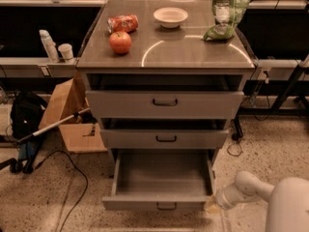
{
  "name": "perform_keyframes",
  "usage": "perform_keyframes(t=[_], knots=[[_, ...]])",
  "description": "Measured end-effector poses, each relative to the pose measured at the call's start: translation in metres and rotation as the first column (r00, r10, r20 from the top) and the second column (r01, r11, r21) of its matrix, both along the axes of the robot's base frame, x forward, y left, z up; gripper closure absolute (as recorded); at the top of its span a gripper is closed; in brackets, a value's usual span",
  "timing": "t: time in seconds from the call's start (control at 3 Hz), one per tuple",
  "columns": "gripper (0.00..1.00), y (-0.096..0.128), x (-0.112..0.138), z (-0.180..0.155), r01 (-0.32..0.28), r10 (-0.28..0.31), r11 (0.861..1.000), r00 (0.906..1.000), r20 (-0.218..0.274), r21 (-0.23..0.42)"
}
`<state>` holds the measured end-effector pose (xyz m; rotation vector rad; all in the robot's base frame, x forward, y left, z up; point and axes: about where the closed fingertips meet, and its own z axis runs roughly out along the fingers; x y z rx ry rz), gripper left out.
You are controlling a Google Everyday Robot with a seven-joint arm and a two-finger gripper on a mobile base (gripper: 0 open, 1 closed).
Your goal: Close bottom drawer
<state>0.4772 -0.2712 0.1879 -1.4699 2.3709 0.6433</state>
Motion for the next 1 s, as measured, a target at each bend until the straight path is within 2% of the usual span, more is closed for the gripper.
perform_keyframes(t=[0.33, 1.0], knots=[[1.0, 0.0072, 0.0231, 0.0039, -0.011, 0.012, 1.0, 0.9997, 0.022, -0.025], [1.0, 0.0101, 0.0297, -0.0036, -0.013, 0.013, 1.0, 0.9996, 0.026, -0.006]])
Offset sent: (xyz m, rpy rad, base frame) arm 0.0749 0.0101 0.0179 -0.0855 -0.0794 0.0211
